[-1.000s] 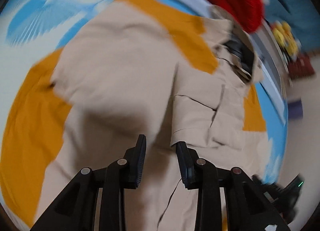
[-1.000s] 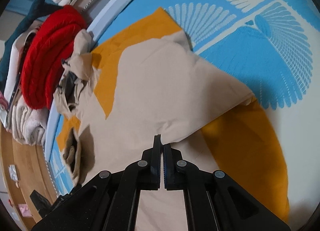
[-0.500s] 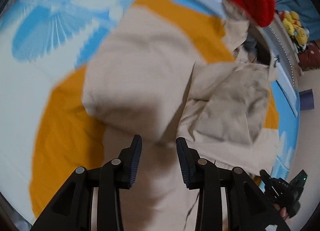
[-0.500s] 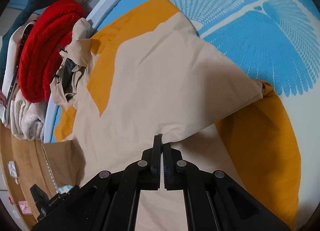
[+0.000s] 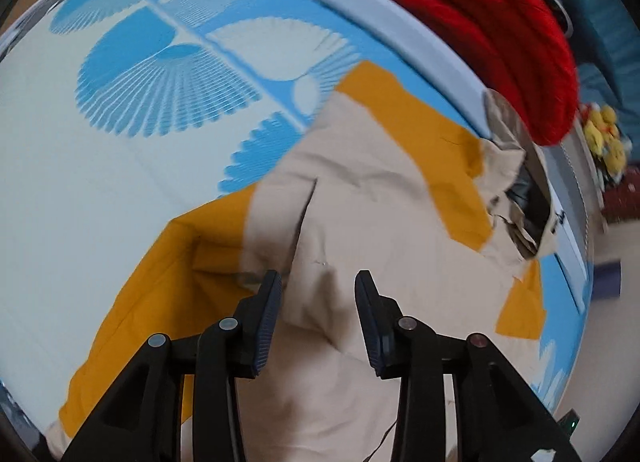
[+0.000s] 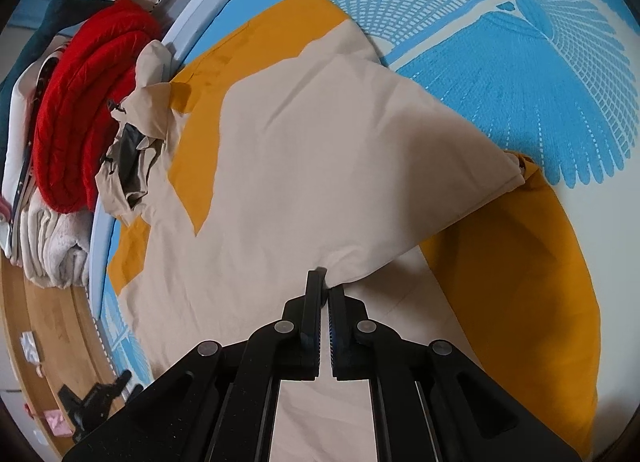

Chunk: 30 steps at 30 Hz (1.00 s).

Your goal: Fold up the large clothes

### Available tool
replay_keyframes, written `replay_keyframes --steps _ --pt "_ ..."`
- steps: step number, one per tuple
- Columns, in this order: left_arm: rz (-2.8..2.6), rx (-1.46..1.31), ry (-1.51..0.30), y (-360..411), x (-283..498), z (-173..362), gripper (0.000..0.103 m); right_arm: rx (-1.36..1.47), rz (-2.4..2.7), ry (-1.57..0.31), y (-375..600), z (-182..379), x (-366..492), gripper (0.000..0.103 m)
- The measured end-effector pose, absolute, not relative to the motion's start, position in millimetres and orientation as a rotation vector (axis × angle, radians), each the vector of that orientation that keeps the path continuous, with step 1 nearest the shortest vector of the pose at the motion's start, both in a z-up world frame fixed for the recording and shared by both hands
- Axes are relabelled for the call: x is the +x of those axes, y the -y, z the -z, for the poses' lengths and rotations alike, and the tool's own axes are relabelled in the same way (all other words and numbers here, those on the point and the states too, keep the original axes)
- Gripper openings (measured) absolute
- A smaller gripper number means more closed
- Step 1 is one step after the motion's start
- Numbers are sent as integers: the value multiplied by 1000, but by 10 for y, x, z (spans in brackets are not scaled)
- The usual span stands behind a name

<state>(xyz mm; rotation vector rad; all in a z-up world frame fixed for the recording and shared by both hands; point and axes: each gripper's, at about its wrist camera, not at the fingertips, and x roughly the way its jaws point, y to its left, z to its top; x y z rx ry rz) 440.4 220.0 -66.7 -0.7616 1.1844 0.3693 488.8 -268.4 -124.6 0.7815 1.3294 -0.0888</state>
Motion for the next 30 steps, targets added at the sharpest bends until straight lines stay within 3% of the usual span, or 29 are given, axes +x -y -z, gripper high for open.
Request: replay_keyframes --steps 10,11,12,13,15,19,27,29,30 --pt "-358 -873 -1355 -2258 4470 1251 31 790 91 -1344 2688 1270 4890 18" --pt "-359 -861 -1350 -2253 4479 1254 29 790 90 -1343 2687 1271 4888 19" --pt "-352 -854 -1345 -2247 4487 1243 13 792 89 -1343 2685 1272 4890 20" --pt "-339 -841 -1339 -2235 4509 1214 5 794 88 -1343 2687 1274 4892 20" --pt "-331 -815 -1284 -2232 4521 1049 1 798 89 -1343 2700 1280 4890 20" --pt "-423 -726 -1135 -2330 4466 637 0 822 88 -1344 2712 1288 4896 21" --pt "-471 -842 -1152 -2586 4391 786 0 881 161 -1370 2849 1431 4831 25" --pt "-460 -801 -1129 -2533 4405 687 0 897 203 -1371 2914 1468 4790 21" --pt "-450 -765 -1131 -2481 4462 650 2 900 245 -1368 2959 1480 4757 15"
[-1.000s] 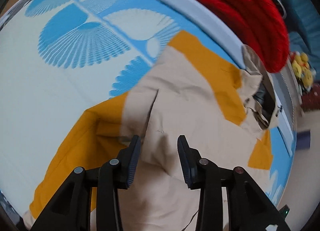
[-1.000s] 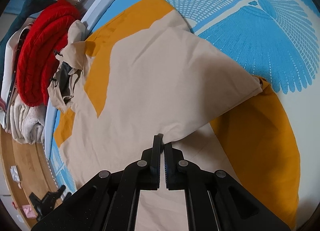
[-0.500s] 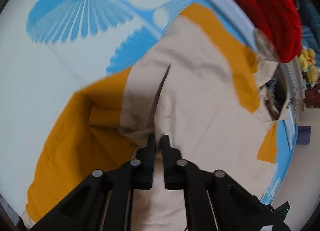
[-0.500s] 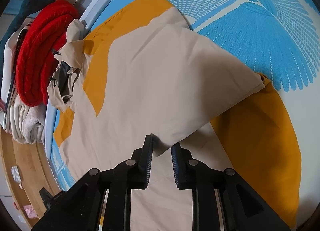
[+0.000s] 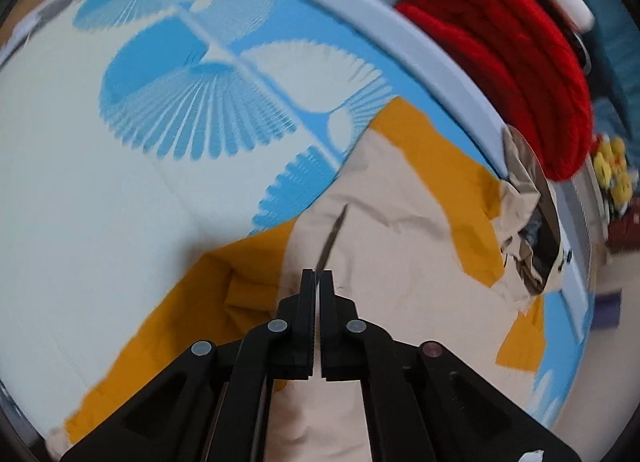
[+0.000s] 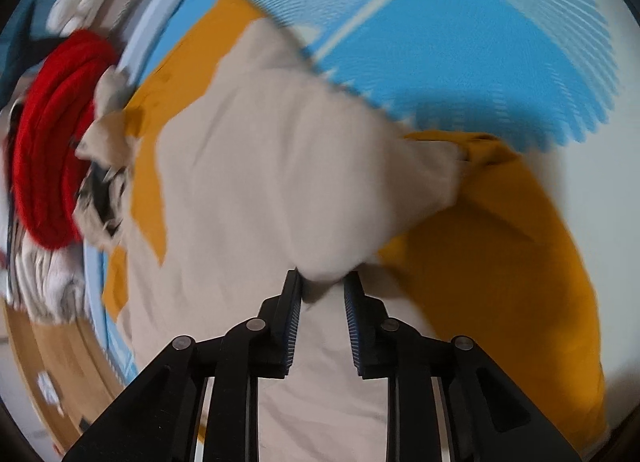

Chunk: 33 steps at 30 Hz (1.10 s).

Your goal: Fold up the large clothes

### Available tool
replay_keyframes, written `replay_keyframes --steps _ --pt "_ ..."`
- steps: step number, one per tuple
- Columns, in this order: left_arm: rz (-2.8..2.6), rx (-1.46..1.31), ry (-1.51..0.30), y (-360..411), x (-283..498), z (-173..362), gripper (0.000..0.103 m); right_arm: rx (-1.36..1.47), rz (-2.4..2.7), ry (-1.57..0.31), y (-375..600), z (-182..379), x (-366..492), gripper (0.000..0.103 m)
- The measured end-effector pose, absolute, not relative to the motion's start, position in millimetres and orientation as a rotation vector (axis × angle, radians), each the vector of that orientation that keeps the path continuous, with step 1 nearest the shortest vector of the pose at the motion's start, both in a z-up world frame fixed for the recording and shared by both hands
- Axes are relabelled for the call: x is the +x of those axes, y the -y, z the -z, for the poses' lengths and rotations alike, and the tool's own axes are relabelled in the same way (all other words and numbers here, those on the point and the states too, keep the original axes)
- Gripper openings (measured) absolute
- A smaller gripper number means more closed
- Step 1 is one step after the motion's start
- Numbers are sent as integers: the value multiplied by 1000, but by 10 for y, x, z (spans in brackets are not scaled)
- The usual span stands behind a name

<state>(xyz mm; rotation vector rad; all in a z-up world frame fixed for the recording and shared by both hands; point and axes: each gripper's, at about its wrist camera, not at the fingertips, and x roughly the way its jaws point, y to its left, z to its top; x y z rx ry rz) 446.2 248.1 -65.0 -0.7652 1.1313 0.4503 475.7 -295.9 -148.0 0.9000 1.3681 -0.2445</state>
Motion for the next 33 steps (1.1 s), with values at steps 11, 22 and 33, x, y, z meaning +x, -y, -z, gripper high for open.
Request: replay_keyframes --steps 11,22,33 --pt "-360 -875 -1294 -2477 4507 1171 17 643 153 -1299 2439 1025 4750 16" --pt "-452 -630 -1180 -2412 4602 804 7 764 200 -1271 2895 1226 4944 30" --pt "-285 -548 -1228 -2055 4738 887 12 613 311 -1179 2845 983 4916 32"
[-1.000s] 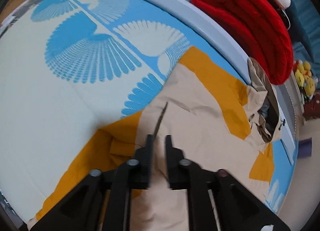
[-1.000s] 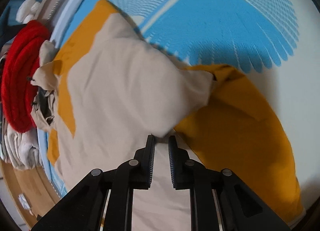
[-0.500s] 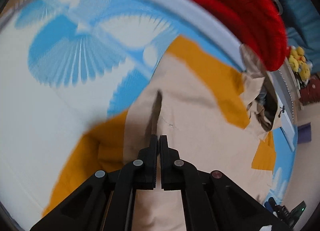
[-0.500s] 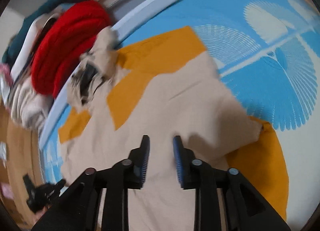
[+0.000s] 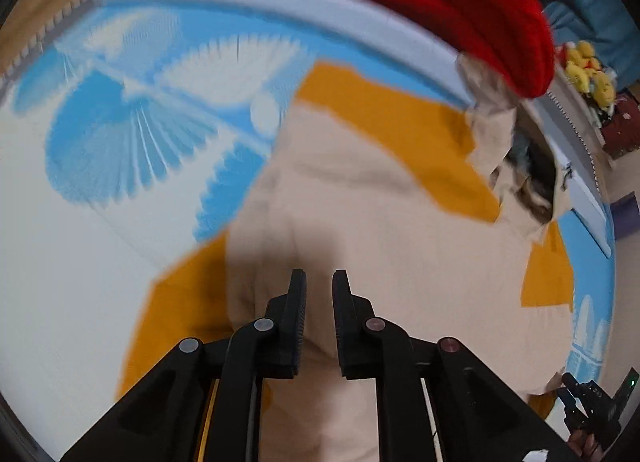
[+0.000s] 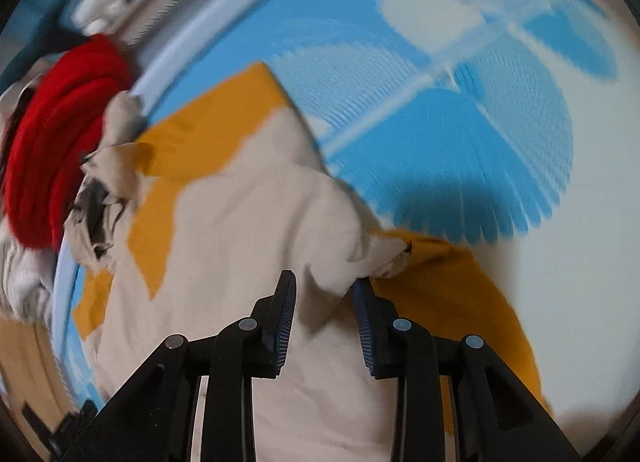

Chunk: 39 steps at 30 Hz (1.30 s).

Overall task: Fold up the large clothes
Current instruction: 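Open the left gripper and raise both tools above the jacket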

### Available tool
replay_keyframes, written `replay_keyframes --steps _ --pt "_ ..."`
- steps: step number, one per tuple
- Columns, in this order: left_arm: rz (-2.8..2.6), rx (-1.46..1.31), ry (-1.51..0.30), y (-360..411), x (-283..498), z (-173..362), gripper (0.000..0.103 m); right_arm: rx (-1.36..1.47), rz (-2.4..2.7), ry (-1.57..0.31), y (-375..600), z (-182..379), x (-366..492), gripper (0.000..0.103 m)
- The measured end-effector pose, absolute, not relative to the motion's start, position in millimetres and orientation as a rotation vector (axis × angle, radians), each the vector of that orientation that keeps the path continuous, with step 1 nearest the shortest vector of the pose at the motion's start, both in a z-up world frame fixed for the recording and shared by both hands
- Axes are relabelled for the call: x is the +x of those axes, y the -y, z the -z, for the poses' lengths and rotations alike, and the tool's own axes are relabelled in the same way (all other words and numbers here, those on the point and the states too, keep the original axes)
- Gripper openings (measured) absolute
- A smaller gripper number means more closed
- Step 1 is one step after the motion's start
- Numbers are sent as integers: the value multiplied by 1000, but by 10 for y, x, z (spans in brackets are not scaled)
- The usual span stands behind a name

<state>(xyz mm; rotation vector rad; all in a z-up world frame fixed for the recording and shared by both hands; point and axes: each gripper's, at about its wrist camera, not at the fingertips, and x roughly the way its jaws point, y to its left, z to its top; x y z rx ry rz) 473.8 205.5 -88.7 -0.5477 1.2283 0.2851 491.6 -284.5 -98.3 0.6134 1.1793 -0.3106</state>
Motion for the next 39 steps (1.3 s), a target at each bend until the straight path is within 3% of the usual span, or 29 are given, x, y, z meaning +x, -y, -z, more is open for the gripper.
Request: replay_keyframes --steps 4,16,25,27,35,39 --pt "-317 -578 -1361 -2072 4727 1283 12 622 335 -1160 2809 962 4889 32" --pt "-283 -566 -1271 -1966 4664 916 16 515 393 -911 2652 413 4657 33" --pt "-318 -600 -1373 -2045 4687 1336 16 640 212 -1311 2773 1465 5097 34" --pt "-308 -586 -1362 -2018 4688 1246 16 683 221 -1311 2830 1486 5083 34" --pt "-206 -444 -1153 -1772 4638 467 25 450 153 -1102 2612 665 5047 34" --pt "-161 -365 -1078 -1622 4580 229 37 300 86 -944 2406 143 4866 34"
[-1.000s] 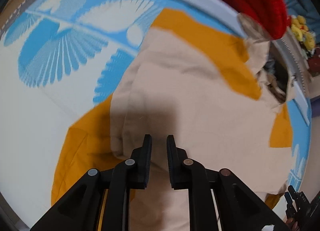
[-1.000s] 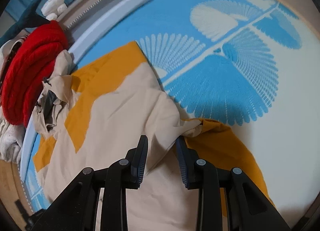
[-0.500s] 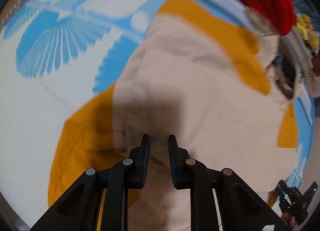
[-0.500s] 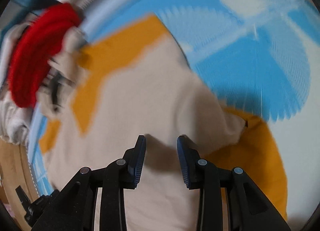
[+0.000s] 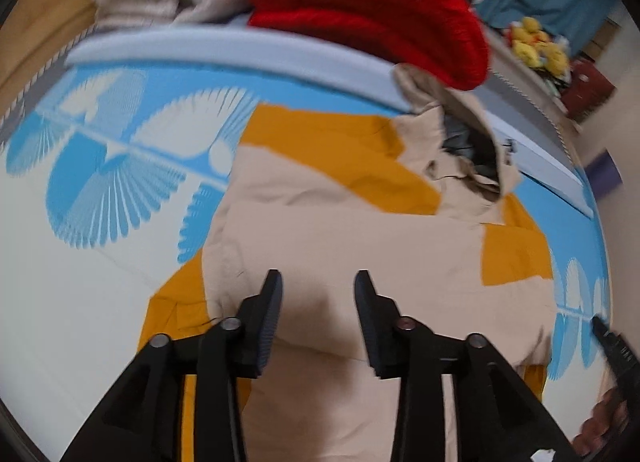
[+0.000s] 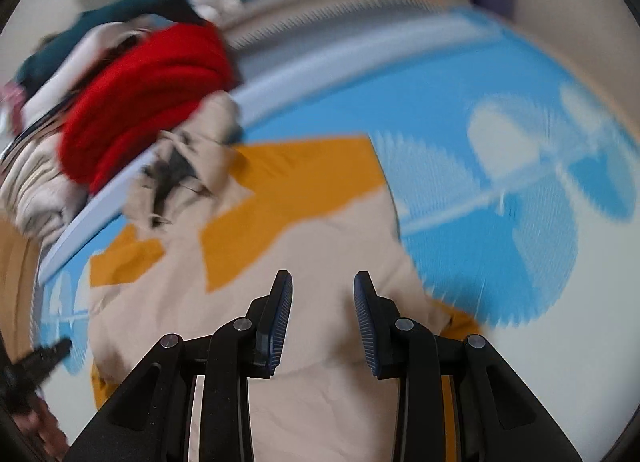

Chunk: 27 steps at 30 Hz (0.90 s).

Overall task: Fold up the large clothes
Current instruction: 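Open the left gripper and raise both tools above the jacket, then grasp the beige hood with the left gripper and lift it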

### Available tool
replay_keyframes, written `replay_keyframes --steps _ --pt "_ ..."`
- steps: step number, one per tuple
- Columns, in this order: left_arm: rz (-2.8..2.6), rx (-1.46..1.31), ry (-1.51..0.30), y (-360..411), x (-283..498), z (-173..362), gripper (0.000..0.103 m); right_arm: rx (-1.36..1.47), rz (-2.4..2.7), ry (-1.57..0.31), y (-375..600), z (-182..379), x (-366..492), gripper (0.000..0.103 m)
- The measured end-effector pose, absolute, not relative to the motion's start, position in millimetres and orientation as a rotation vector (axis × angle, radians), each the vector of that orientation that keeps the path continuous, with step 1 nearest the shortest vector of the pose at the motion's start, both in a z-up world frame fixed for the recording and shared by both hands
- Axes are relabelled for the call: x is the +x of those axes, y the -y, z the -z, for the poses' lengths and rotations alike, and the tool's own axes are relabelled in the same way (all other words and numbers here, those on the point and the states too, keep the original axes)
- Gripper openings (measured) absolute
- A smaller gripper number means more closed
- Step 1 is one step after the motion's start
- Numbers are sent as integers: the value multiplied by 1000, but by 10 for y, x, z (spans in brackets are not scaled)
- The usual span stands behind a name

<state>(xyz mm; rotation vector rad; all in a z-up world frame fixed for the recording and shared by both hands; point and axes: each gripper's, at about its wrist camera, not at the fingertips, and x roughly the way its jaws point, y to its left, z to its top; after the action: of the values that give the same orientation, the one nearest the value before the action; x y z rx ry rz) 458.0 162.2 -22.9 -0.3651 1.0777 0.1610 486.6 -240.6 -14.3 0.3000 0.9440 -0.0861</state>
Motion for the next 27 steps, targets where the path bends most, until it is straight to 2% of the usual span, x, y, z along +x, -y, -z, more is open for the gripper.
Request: replay_keyframes --steps 4,9,18,27 --pt "-126 -277 -1003 -1389 4437 70 45 213 46 -853 2288 -201 4616 34" --pt "-115 -222 -921 -1202 4224 -28 48 133 46 -821 2254 -329 4338 34" --pt "-142 -116 -839 -974 4109 -113 48 121 97 -781 2509 -473 4112 34" --pt "-129 -135 -851 -1090 4579 -111 42 103 100 -715 2593 -648 4267 34"
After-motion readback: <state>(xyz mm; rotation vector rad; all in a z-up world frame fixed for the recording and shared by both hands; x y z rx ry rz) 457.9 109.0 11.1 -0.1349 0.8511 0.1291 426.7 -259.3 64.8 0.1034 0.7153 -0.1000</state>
